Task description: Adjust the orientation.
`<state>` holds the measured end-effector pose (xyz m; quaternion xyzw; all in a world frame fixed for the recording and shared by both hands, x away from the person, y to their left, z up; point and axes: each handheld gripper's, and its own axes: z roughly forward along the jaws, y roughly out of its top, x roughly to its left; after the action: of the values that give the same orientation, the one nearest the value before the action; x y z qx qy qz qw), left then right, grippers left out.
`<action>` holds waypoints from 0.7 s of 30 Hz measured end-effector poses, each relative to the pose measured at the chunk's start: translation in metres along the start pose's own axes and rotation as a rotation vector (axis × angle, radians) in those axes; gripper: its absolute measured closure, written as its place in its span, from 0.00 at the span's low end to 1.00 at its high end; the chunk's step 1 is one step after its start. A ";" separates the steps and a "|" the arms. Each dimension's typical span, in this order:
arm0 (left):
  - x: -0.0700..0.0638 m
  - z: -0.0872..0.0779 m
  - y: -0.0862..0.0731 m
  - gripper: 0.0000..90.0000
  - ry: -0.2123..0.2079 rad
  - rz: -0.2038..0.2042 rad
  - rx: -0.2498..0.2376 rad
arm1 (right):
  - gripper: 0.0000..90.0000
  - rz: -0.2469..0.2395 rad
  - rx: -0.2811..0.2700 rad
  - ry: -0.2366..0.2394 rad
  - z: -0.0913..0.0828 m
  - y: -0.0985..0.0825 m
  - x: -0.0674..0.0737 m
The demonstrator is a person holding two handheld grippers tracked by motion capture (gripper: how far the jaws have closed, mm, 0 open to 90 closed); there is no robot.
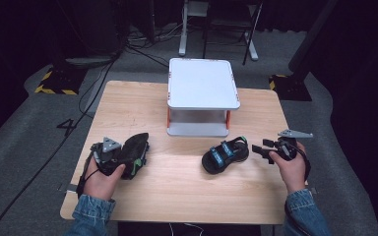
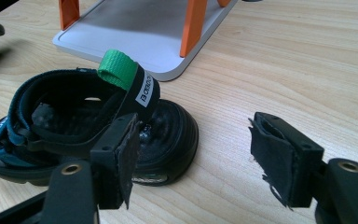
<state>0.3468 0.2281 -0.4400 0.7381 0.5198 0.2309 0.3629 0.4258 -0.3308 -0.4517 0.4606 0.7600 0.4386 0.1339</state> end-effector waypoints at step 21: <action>0.003 0.016 -0.009 0.16 0.092 0.213 0.151 | 0.36 0.000 0.020 0.007 0.004 -0.001 0.002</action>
<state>0.3541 0.2282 -0.4570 0.8029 0.4705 0.2620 0.2558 0.4266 -0.3274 -0.4550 0.4606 0.7646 0.4327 0.1265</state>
